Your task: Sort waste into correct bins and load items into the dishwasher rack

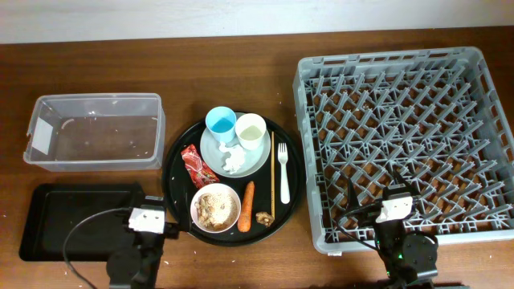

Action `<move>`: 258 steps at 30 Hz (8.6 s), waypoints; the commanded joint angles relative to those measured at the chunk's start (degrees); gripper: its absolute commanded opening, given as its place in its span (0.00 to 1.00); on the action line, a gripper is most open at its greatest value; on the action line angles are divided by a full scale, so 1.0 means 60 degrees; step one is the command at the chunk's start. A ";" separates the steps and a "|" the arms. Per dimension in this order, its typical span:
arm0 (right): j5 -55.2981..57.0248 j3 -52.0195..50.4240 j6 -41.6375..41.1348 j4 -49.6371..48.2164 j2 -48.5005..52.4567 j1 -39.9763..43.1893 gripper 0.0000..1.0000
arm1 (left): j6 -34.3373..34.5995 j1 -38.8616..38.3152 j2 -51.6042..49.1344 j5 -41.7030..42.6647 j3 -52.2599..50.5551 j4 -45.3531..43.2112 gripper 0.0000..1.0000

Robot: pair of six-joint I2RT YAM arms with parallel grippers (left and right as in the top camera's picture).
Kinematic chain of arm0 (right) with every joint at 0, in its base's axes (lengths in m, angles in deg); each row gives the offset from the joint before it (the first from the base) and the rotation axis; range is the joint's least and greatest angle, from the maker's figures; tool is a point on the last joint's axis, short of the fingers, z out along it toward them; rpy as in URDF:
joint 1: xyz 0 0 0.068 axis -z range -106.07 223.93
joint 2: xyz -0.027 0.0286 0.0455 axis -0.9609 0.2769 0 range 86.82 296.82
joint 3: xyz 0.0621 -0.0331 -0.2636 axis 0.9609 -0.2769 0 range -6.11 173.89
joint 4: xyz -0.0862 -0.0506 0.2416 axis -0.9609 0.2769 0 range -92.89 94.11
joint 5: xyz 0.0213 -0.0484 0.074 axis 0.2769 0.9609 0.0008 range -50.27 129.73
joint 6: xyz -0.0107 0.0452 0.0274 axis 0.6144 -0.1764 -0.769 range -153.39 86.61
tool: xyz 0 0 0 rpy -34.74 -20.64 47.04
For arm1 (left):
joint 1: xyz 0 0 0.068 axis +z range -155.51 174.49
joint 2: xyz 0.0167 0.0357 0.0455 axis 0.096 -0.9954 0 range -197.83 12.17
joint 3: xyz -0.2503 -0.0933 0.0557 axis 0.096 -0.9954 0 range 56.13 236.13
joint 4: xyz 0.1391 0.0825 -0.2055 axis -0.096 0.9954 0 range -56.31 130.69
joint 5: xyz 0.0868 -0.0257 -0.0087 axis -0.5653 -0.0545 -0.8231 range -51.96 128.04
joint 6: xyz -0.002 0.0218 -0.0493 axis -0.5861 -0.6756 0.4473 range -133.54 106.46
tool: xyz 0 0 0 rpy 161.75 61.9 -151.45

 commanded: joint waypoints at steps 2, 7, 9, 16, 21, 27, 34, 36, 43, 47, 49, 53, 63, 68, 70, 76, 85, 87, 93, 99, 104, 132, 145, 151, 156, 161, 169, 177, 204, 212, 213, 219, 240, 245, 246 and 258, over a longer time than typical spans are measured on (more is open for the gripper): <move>-0.0015 -0.0058 -0.0007 0.0044 -0.0055 -0.0062 0.99 | 0.0488 -0.0029 -0.0164 0.0998 0.2688 0.2488 0.99; -0.0011 -0.0058 -0.0007 0.0044 -0.0055 -0.0062 0.99 | 0.0470 -0.0029 -0.4575 0.1861 0.8473 0.5829 0.99; -0.0015 -0.0058 -0.0007 0.0044 -0.0055 -0.0062 0.99 | 0.0477 -0.0029 -0.6965 0.2488 1.0998 0.8051 0.99; -0.0015 -0.0058 -0.0007 0.0044 -0.0055 -0.0062 0.99 | 0.1086 -0.0029 -1.1723 0.3395 1.3351 1.0542 0.89; -0.0015 -0.0058 -0.0007 0.0044 -0.0055 -0.0062 0.99 | 0.4433 -0.0036 -1.2258 0.1075 1.3187 1.0896 0.25; -0.0015 -0.0058 -0.0007 0.0044 -0.0055 -0.0062 0.99 | 0.6859 -0.0812 -1.2287 -0.0211 1.1846 1.0000 0.35; -0.0015 -0.0058 -0.0007 0.0044 -0.0055 -0.0062 0.99 | 0.6859 -0.1818 -1.3333 -0.0164 0.9730 0.7180 0.61; -0.0015 -0.0058 -0.0007 0.0044 -0.0055 -0.0062 0.99 | 0.7220 -0.1832 -1.4375 -0.0171 0.9730 0.6710 0.65; -0.0015 -0.0058 -0.0007 0.0044 -0.0055 -0.0062 0.99 | 0.7446 -0.1825 -1.6221 -0.0656 0.9723 0.5785 0.64; -0.0015 -0.0058 -0.0007 0.0044 -0.0055 -0.0062 0.99 | 0.7719 -0.1825 -1.6757 -0.1071 0.9719 0.5435 0.64; -0.0015 -0.0058 -0.0007 0.0044 -0.0055 -0.0062 0.99 | 0.7715 -0.1854 -1.6844 -0.1071 0.9719 0.5315 0.63; -0.0015 -0.0058 -0.0007 0.0044 -0.0055 -0.0062 0.99 | 0.7715 -0.1851 -1.7303 -0.1071 0.9613 0.5093 0.59; -0.0015 -0.0058 -0.0007 0.0044 -0.0055 -0.0062 0.99 | 0.7708 -0.1851 -1.7362 -0.1067 0.9686 0.5173 0.08; -0.0015 -0.0058 -0.0007 0.0044 -0.0055 -0.0062 0.99 | 0.7238 -0.1843 -1.5799 -0.1071 0.9697 0.5406 0.00; -0.0015 -0.0058 -0.0007 0.0044 -0.0055 -0.0062 0.99 | 0.7238 -0.1840 -1.5001 -0.1075 0.9704 0.5530 0.01; -0.0015 -0.0058 -0.0007 0.0044 -0.0055 -0.0062 0.99 | 0.7286 -0.0929 -1.2087 -0.1690 0.9730 0.5537 0.00; -0.0015 -0.0058 -0.0007 0.0044 -0.0055 -0.0062 0.99 | 0.7661 0.2743 -1.3631 -0.1566 0.9730 0.3752 0.01; -0.0015 -0.0058 -0.0007 0.0044 -0.0055 -0.0062 0.99 | 0.8003 0.2878 -1.4553 -0.1570 0.9730 0.3654 0.01; -0.0011 -0.0058 -0.0007 0.0044 -0.0055 -0.0062 0.99 | 0.8000 0.2940 -1.5362 -0.1497 0.9730 0.3151 0.24; -0.0015 -0.0058 -0.0007 0.0044 -0.0055 -0.0062 0.99 | 0.5515 0.2728 -1.3515 0.0889 1.1362 0.4776 0.39; -0.0015 -0.0058 -0.0007 0.0044 -0.0055 -0.0062 0.99 | 0.4506 -0.0215 -1.2236 0.1067 1.1741 0.7118 0.45; -0.0015 -0.0058 -0.0007 0.0044 -0.0055 -0.0062 0.99 | 0.4692 -0.3770 -1.6582 -0.0812 0.9092 0.2568 0.46; -0.0015 -0.0058 -0.0007 0.0044 -0.0055 -0.0062 0.99 | 0.4696 -0.3770 -1.6593 -0.0747 0.8684 0.2186 0.40; -0.0015 -0.0058 -0.0007 0.0044 -0.0055 -0.0062 0.99 | 0.4696 -0.3759 -1.6589 -0.0750 0.8692 0.2189 0.00; -0.0015 -0.0058 -0.0007 0.0044 -0.0055 -0.0062 0.99 | 0.4696 -0.3759 -1.5515 -0.0794 0.9001 0.2499 0.00; -0.0015 -0.0058 -0.0007 0.0044 -0.0055 -0.0062 0.99 | 0.4779 -0.3719 -1.2305 -0.1530 0.9038 0.3657 0.00; -0.0015 -0.0058 -0.0007 0.0044 -0.0055 -0.0062 0.99 | 0.5566 -0.0466 -1.0775 -0.3952 0.9038 0.3912 0.00; -0.0015 -0.0058 -0.0007 0.0044 -0.0055 -0.0062 0.99 | 0.5552 0.1137 -1.4138 -0.2047 0.9038 0.2189 0.06; -0.0015 -0.0058 -0.0007 0.0044 -0.0055 -0.0062 0.99 | 0.5595 -0.2903 -1.1162 0.0138 0.9653 0.6564 0.79; -0.0015 -0.0058 -0.0007 0.0044 -0.0055 -0.0062 0.99 | 0.5982 -0.2892 -1.3810 -0.0321 1.0153 0.4284 0.77; -0.0015 -0.0058 -0.0007 0.0044 -0.0055 -0.0062 0.99 | 0.5982 -0.2871 -1.3941 -0.0426 1.0309 0.4255 0.77; -0.0011 -0.0058 -0.0007 0.0044 -0.0055 -0.0062 0.99 | 0.6014 -0.2273 -1.4655 -0.0568 1.0433 0.3056 0.72; -0.0015 -0.0058 -0.0007 0.0044 -0.0055 -0.0062 0.99 | 0.7431 -0.2306 -1.6200 -0.1326 1.0429 0.2142 0.42; -0.0015 -0.0058 -0.0007 0.0044 -0.0055 -0.0062 0.99 | 0.7020 -0.2153 -1.4761 -0.1424 1.0440 0.2929 0.42; -0.0015 -0.0058 -0.0007 0.0044 -0.0055 -0.0062 0.99 | 0.7012 -0.2218 -1.4080 -0.1399 1.0440 0.3632 0.42; -0.0015 -0.0058 -0.0007 0.0044 -0.0055 -0.0062 0.99 | 0.8426 -0.7100 -1.2914 -0.2200 0.8320 0.6852 0.40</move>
